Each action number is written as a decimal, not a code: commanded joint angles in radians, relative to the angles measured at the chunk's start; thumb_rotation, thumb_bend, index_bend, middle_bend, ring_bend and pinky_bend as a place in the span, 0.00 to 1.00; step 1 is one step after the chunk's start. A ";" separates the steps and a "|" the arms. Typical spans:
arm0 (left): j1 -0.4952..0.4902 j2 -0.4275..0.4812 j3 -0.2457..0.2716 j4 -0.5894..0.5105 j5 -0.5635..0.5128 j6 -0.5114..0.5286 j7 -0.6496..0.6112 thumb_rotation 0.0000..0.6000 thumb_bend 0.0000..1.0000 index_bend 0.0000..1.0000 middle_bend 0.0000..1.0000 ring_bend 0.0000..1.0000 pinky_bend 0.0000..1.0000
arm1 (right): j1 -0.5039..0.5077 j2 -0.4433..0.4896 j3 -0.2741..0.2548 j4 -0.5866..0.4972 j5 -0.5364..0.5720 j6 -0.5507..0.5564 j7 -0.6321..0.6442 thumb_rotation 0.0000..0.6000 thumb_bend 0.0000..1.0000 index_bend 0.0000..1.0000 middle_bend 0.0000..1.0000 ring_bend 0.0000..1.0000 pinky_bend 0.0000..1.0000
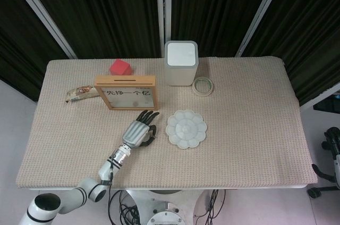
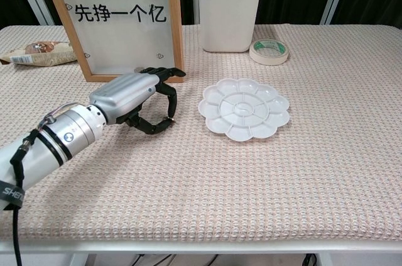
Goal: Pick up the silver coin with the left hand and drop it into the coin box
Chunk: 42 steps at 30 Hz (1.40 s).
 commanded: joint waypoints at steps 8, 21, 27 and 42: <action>0.000 0.005 -0.002 -0.011 -0.007 -0.006 0.007 1.00 0.38 0.57 0.05 0.00 0.05 | 0.000 -0.001 0.001 0.002 0.003 -0.002 0.002 1.00 0.18 0.00 0.00 0.00 0.00; 0.062 0.090 0.021 -0.152 -0.014 0.043 0.027 1.00 0.41 0.59 0.07 0.00 0.05 | -0.002 -0.003 0.001 0.008 0.002 0.000 0.008 1.00 0.18 0.00 0.00 0.00 0.00; 0.179 0.268 0.078 -0.388 -0.022 0.137 0.122 1.00 0.41 0.59 0.08 0.00 0.05 | -0.002 -0.003 0.001 0.010 -0.001 0.004 0.012 1.00 0.18 0.00 0.00 0.00 0.00; 0.290 0.769 -0.033 -0.875 -0.065 0.348 0.366 1.00 0.42 0.61 0.12 0.00 0.06 | 0.012 -0.009 -0.001 -0.023 -0.043 0.029 -0.022 1.00 0.18 0.00 0.00 0.00 0.00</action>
